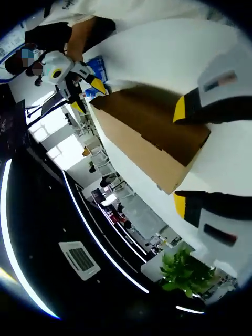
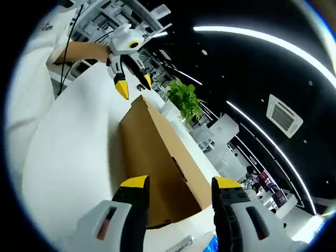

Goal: Operate the shoe box by opening the lid, removing the specified soft item, and placing it in the target area until the item is outside and the box remains undamaged.

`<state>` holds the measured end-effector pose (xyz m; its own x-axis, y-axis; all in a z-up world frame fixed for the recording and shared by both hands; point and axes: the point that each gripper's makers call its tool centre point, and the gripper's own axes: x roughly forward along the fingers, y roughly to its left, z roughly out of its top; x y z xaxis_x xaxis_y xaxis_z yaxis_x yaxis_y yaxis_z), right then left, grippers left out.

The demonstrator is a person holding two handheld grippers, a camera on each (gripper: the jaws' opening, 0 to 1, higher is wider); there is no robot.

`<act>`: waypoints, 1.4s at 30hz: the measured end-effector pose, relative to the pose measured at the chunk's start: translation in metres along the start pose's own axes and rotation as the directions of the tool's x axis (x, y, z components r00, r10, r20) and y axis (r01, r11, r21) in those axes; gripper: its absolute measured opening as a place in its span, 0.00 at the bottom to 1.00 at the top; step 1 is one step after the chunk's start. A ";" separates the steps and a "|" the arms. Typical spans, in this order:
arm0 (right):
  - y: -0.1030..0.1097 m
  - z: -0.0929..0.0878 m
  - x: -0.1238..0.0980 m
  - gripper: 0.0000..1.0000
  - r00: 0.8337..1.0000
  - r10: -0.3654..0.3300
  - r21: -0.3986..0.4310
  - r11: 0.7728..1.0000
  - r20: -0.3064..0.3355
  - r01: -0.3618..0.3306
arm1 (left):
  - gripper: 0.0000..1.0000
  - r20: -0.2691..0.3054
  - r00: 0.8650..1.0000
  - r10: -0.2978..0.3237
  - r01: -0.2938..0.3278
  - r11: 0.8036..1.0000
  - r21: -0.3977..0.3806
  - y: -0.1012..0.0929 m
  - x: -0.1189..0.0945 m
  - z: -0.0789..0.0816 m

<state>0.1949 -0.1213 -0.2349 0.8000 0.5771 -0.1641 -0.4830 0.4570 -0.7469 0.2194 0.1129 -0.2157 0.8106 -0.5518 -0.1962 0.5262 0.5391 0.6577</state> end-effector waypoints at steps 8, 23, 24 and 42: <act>-0.002 0.002 0.000 0.48 1.000 0.001 -0.067 0.998 -0.003 -0.001 | 0.42 -0.008 1.000 -0.001 0.002 0.999 0.051 0.001 -0.008 -0.013; -0.010 -0.006 -0.004 0.41 0.999 -0.040 -0.184 0.982 -0.034 0.033 | 0.35 -0.029 0.999 0.043 -0.038 0.984 0.172 -0.001 -0.010 -0.018; -0.009 -0.007 -0.004 0.40 0.998 -0.039 -0.194 0.981 -0.043 0.030 | 0.35 -0.022 0.999 0.044 -0.039 0.985 0.169 -0.001 -0.010 -0.017; 0.000 -0.014 0.005 0.38 0.998 0.041 -0.268 0.962 -0.049 -0.053 | 0.32 -0.038 0.999 -0.006 0.018 0.936 0.351 -0.027 0.014 -0.017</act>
<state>0.2040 -0.1281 -0.2453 0.7959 0.5616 -0.2263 -0.4116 0.2277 -0.8825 0.2208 0.1010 -0.2489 0.8167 -0.5305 -0.2271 0.4174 0.2714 0.8673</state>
